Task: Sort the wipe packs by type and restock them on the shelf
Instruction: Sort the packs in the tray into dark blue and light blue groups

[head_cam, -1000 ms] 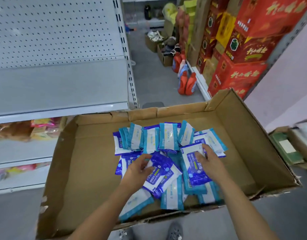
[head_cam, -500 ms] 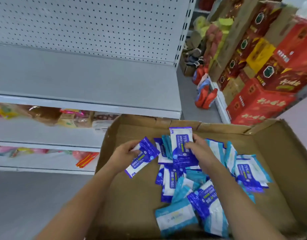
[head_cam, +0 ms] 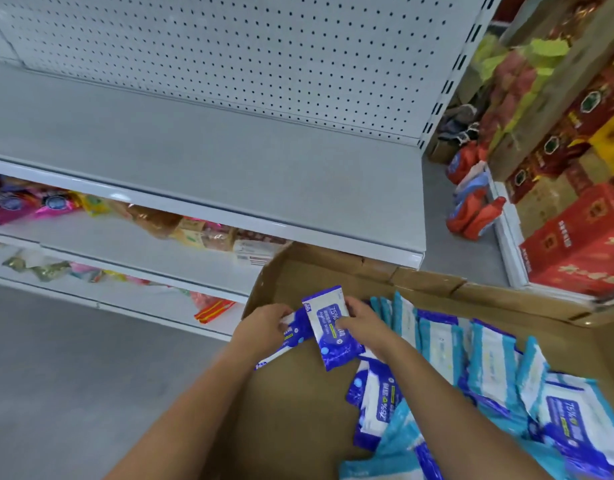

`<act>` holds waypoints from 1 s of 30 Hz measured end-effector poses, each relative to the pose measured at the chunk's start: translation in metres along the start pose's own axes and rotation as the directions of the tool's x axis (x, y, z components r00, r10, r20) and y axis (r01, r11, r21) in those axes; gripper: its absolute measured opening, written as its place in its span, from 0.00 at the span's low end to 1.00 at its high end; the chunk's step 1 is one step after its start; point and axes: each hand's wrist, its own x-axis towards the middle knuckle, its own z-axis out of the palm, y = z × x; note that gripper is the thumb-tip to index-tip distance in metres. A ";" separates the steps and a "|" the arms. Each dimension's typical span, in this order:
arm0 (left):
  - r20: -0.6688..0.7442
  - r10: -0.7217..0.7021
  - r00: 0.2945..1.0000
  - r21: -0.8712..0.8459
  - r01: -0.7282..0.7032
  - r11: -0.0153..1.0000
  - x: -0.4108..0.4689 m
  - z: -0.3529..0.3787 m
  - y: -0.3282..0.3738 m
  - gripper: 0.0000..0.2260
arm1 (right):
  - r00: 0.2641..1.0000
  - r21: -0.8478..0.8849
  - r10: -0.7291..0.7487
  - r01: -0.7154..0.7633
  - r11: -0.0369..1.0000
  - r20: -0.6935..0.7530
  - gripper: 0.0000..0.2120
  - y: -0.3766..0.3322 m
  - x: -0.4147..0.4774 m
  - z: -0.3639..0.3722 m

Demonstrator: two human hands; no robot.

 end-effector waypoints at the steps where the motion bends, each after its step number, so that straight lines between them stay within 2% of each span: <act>1: 0.005 -0.003 1.000 0.026 0.003 1.000 0.003 0.002 0.001 0.14 | 1.000 -0.031 0.007 -0.007 0.999 -0.014 0.17 0.005 0.003 -0.004; 8: 0.054 -0.007 0.999 0.106 0.001 0.994 0.026 0.018 0.019 0.17 | 0.990 -0.233 0.026 -0.058 0.971 -0.139 0.13 0.055 -0.005 -0.070; 14: 0.065 0.040 0.997 0.174 -0.050 0.983 0.049 0.019 0.042 0.18 | 0.981 -0.318 0.068 -0.123 0.940 -0.180 0.19 0.070 -0.002 -0.112; 16: 0.016 0.059 0.998 0.198 -0.061 0.978 0.060 0.015 0.047 0.20 | 0.982 -0.400 0.040 -0.111 0.910 -0.183 0.24 0.062 0.000 -0.116; 19: -0.096 0.130 0.987 0.240 -0.103 0.965 0.077 0.010 0.052 0.21 | 0.983 -0.490 -0.079 -0.012 0.872 -0.164 0.24 0.036 0.005 -0.109; 22: -0.209 0.211 0.955 0.210 -0.167 0.963 0.090 0.008 0.054 0.22 | 0.980 -0.602 -0.174 0.082 0.795 -0.097 0.21 0.008 0.026 -0.094; 25: -0.256 0.266 0.930 0.196 -0.219 0.956 0.100 0.010 0.053 0.21 | 0.977 -0.677 -0.210 0.124 0.726 -0.046 0.17 -0.007 0.049 -0.078; 28: -0.323 0.308 0.895 0.206 -0.251 0.946 0.107 0.012 0.050 0.17 | 0.965 -0.714 -0.241 0.095 0.694 -0.106 0.19 -0.007 0.060 -0.071; 30: -0.374 0.334 0.865 0.235 -0.260 0.936 0.105 0.013 0.050 0.17 | 0.929 -0.764 -0.322 0.071 0.641 -0.184 0.22 0.001 0.059 -0.073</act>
